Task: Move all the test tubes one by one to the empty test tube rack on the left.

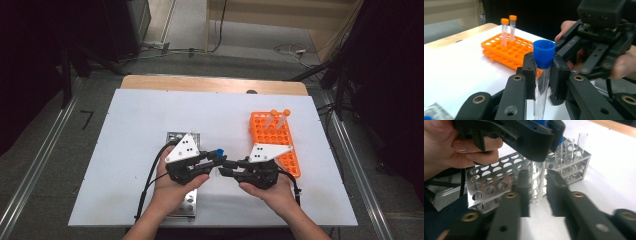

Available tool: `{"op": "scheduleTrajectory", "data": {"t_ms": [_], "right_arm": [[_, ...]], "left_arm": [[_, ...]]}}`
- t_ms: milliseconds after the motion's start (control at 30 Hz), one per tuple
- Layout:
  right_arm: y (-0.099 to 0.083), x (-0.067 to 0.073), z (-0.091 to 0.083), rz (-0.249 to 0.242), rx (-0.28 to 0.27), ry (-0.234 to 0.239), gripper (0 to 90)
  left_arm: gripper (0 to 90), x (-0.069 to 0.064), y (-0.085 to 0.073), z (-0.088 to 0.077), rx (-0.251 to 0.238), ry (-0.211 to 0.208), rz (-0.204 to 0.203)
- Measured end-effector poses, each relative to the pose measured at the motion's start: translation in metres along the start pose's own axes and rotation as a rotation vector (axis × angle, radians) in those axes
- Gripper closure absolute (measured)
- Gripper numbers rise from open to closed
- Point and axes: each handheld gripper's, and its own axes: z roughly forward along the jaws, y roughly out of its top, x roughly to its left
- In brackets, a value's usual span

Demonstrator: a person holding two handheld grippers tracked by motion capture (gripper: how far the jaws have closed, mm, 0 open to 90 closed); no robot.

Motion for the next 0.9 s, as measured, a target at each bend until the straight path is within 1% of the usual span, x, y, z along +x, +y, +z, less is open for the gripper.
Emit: {"op": "scheduleTrajectory", "data": {"t_ms": [67,133,233,267,333,367,400,500,600,700,733,833,900], "right_arm": [[0.000,-0.002,-0.003,0.002,-0.011,-0.013,57.5],[0.000,-0.007,-0.007,0.006,-0.021,-0.025,48.9],[-0.001,-0.016,-0.012,0.040,-0.037,-0.046,34.0],[-0.002,-0.019,-0.014,0.051,-0.038,-0.059,28.5],[-0.003,-0.026,-0.018,0.066,-0.042,-0.080,12.6],[-0.003,-0.029,-0.019,0.071,-0.040,-0.083,4.8],[-0.004,-0.032,-0.021,0.081,-0.044,-0.079,0.0],[-0.006,-0.039,-0.028,0.092,-0.066,-0.067,0.0],[-0.009,-0.045,-0.034,0.102,-0.072,-0.100,0.0],[-0.012,-0.051,-0.039,0.120,-0.082,-0.117,0.0],[-0.012,-0.053,-0.041,0.127,-0.084,-0.124,0.0],[-0.014,-0.056,-0.044,0.127,-0.088,-0.135,0.0],[-0.016,-0.059,-0.045,0.131,-0.087,-0.147,0.0]], "left_arm": [[76.9,0.004,0.000,-0.004,-0.004,0.021,-0.010],[77.0,0.010,-0.001,-0.008,-0.012,0.039,-0.020],[77.0,0.018,-0.001,-0.016,-0.029,0.072,-0.035],[77.0,0.020,-0.002,-0.019,-0.039,0.082,-0.042],[77.0,0.025,-0.002,-0.024,-0.047,0.105,-0.042],[77.0,0.027,-0.003,-0.026,-0.052,0.113,-0.047],[77.0,0.030,-0.003,-0.028,-0.056,0.123,-0.051],[77.0,0.036,-0.005,-0.034,-0.068,0.148,-0.063],[77.0,0.041,-0.008,-0.039,-0.077,0.175,-0.068],[77.0,0.045,-0.011,-0.041,-0.085,0.196,-0.072],[77.0,0.045,-0.012,-0.041,-0.086,0.200,-0.077],[77.0,0.047,-0.016,-0.039,-0.090,0.212,-0.075],[77.0,0.047,-0.020,-0.036,-0.083,0.219,-0.076]]}}
